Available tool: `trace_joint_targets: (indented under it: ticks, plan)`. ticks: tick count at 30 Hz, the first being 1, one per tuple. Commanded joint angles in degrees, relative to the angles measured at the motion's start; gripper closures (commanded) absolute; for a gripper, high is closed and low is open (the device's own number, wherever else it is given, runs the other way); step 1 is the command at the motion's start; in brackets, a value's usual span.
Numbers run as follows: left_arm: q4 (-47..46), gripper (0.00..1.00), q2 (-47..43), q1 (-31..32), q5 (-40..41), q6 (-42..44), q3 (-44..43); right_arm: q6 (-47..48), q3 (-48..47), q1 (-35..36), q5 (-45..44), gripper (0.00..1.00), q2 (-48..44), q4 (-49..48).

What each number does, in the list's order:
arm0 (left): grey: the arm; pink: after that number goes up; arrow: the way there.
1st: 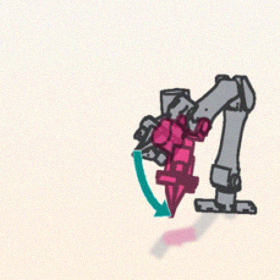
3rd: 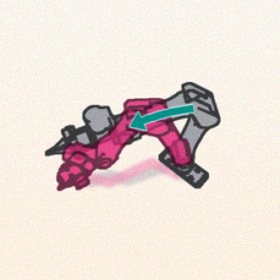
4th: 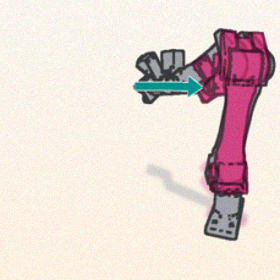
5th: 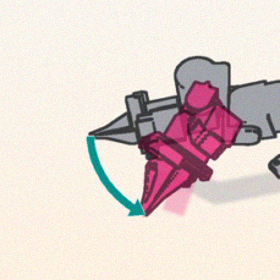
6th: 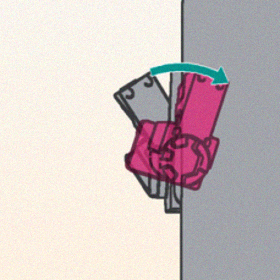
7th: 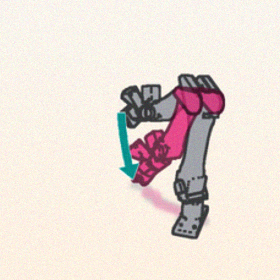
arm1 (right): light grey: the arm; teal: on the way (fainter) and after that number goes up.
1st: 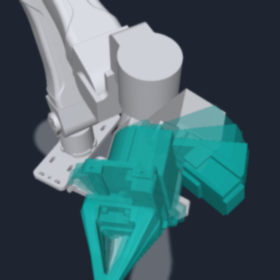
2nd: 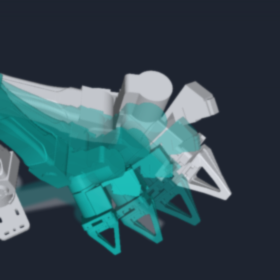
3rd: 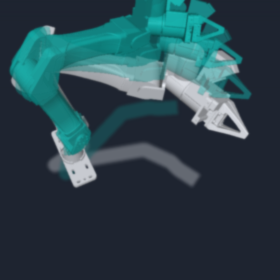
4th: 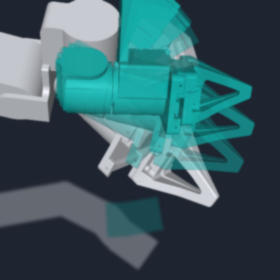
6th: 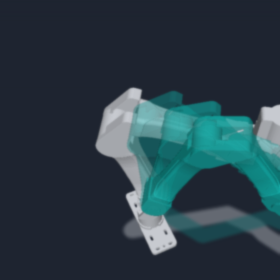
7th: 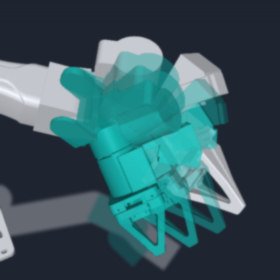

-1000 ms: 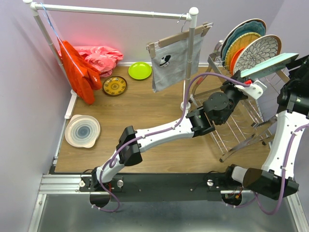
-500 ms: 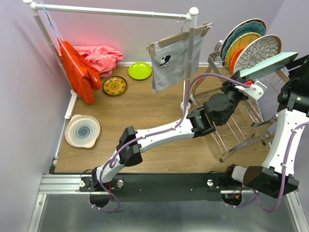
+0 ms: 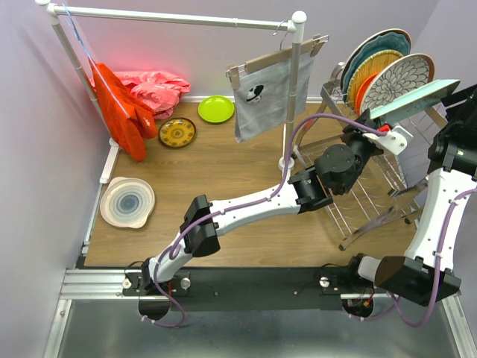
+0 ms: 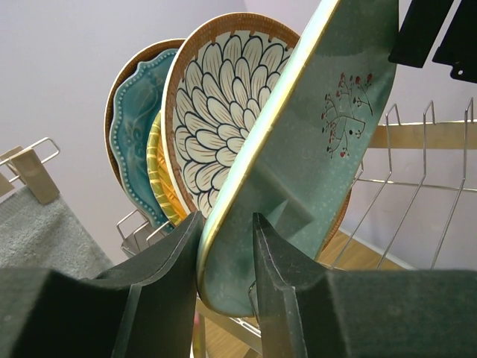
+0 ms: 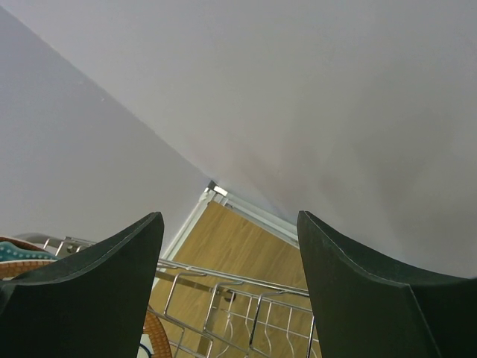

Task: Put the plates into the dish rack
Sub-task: Insert the plate into the dish rack

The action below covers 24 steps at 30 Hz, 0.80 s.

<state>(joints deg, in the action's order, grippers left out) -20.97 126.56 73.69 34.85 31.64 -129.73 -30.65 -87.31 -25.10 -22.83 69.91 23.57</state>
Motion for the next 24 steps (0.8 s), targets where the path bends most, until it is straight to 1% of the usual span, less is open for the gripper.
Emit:
trace_joint_targets:
  ticks: [1, 3, 6, 12, 14, 19, 24]
  plan:
    - [1.64, 0.59, 1.67, 3.21, -0.75, -1.49, 1.50, -2.04, 1.79, 0.23, 3.14, 0.19, 0.14, -0.63]
    - [1.55, 0.59, 1.49, 3.30, -0.84, -1.58, 1.59, -1.95, 1.88, 0.14, 3.40, 0.19, 0.05, -0.63]
    - [1.64, 0.56, 1.49, 3.39, -0.92, -1.49, 1.76, -1.78, 2.05, 0.23, 3.58, 0.19, -0.39, -0.63]
    - [1.63, 0.55, 1.49, 3.48, -0.93, -1.67, 1.94, -1.51, 2.14, 0.23, 3.32, 0.19, -0.91, -0.63]
    - [1.55, 0.53, 1.41, 3.56, -0.93, -1.67, 1.94, -1.51, 2.05, 0.23, 3.41, 0.19, -0.92, -0.63]
    - [1.64, 0.52, 1.32, 3.65, -0.84, -1.75, 2.20, -1.34, 2.05, 0.23, 3.23, 0.19, -0.92, -0.63]
    - [1.72, 0.49, 1.14, 3.65, -0.75, -1.75, 2.20, -1.78, 2.32, 0.14, 3.23, 0.19, -0.74, -0.63]
